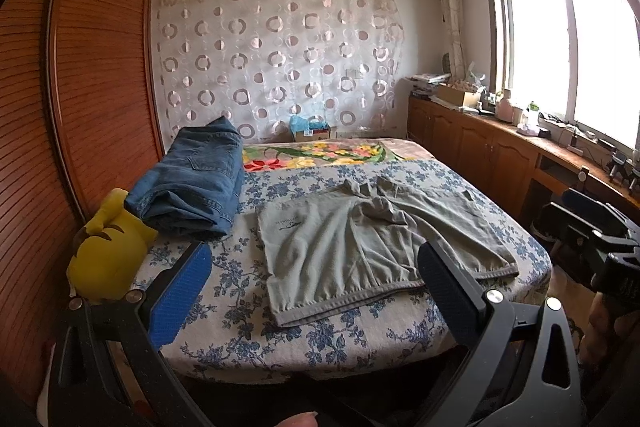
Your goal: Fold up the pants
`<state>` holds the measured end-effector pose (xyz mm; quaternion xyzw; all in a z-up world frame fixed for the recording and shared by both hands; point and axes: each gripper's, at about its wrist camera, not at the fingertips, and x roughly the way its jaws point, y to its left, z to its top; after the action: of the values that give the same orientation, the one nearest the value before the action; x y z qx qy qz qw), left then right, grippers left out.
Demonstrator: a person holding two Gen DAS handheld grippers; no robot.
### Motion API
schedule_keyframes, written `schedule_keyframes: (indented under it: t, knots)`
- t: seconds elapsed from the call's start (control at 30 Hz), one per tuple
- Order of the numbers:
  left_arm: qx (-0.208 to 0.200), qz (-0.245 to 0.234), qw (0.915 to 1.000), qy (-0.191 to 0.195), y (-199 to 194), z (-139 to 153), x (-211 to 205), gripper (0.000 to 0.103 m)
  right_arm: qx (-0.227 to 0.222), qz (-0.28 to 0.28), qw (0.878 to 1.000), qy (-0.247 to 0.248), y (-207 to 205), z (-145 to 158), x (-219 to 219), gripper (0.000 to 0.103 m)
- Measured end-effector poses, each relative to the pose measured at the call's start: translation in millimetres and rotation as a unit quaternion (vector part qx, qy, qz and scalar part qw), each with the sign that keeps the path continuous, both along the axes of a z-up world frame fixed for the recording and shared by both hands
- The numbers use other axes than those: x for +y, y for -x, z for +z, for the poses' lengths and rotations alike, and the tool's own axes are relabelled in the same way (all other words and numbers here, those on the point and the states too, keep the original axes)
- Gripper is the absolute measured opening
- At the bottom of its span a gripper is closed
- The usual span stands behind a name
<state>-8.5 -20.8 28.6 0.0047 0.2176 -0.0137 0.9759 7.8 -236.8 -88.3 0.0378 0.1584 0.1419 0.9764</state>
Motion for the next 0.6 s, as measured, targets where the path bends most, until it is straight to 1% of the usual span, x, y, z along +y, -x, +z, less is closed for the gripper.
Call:
schedule_keyframes:
  t: [0.27,0.6]
  knots:
    - [0.019,-0.005,0.9998,0.002,-15,-23,8,0.103,0.009,-0.006,1.000,0.004,-3,-6,-6,0.103]
    - [0.036,-0.014,0.9991,-0.015,-43,-42,9,0.103,0.030,-0.025,0.999,0.023,-26,-13,-15,0.102]
